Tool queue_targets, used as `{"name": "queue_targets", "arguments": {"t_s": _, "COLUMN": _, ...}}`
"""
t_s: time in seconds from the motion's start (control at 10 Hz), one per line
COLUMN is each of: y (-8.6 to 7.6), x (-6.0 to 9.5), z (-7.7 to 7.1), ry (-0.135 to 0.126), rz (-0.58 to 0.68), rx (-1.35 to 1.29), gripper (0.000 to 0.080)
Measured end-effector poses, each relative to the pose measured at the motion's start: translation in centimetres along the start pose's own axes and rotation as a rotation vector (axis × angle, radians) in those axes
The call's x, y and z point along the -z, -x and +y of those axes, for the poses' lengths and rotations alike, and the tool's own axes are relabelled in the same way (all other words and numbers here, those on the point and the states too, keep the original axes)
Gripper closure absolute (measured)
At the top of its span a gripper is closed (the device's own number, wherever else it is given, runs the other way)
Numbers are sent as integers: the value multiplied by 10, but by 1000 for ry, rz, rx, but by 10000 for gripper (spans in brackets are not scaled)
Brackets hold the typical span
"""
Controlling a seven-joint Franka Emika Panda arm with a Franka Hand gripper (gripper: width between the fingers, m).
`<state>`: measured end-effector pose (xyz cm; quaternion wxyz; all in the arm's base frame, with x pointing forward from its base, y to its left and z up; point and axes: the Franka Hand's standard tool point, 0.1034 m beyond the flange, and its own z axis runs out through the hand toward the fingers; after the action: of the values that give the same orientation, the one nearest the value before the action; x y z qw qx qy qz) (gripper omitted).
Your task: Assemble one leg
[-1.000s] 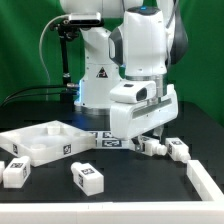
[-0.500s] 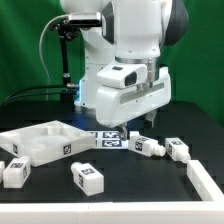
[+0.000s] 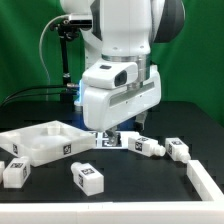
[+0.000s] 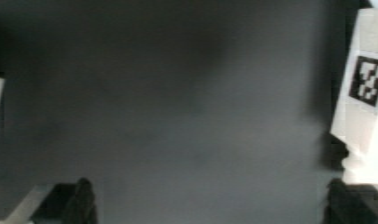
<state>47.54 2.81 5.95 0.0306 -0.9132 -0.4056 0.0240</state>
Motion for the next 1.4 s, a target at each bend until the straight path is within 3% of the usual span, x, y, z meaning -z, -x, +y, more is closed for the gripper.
{"name": "queue_targets", "arguments": {"t_s": 0.1, "y": 3, "x": -2, "z": 2, "ry": -3, "rz": -2, "rx": 7, "gripper": 151}}
{"name": "queue_targets", "arguments": {"t_s": 0.2, "y": 12, "x": -12, "z": 17, "ry": -13, "rz": -9, "rx": 13, "gripper": 151}}
{"name": "queue_targets", "arguments": {"t_s": 0.3, "y": 16, "x": -12, "z": 37, "ry": -27, "rz": -31, "rx": 2, "gripper": 151}}
{"name": "queue_targets", "arguments": {"t_s": 0.4, "y": 15, "x": -2, "z": 57, "ry": -33, "rz": -50, "rx": 1, "gripper": 151}}
{"name": "queue_targets", "arguments": {"t_s": 0.5, "y": 16, "x": 3, "z": 69, "ry": -19, "rz": -44, "rx": 10, "gripper": 151}}
{"name": "queue_targets", "arguments": {"t_s": 0.9, "y": 20, "x": 2, "z": 73, "ry": -23, "rz": -46, "rx": 41, "gripper": 151}}
{"name": "queue_targets", "arguments": {"t_s": 1.0, "y": 25, "x": -10, "z": 76, "ry": -27, "rz": -42, "rx": 65, "gripper": 151}}
{"name": "queue_targets", "arguments": {"t_s": 1.2, "y": 22, "x": -21, "z": 94, "ry": -50, "rz": -55, "rx": 57, "gripper": 151}}
{"name": "queue_targets", "arguments": {"t_s": 1.3, "y": 15, "x": -21, "z": 107, "ry": -43, "rz": -49, "rx": 59, "gripper": 151}}
{"name": "queue_targets", "arguments": {"t_s": 1.4, "y": 12, "x": -26, "z": 110, "ry": -42, "rz": -46, "rx": 61, "gripper": 151}}
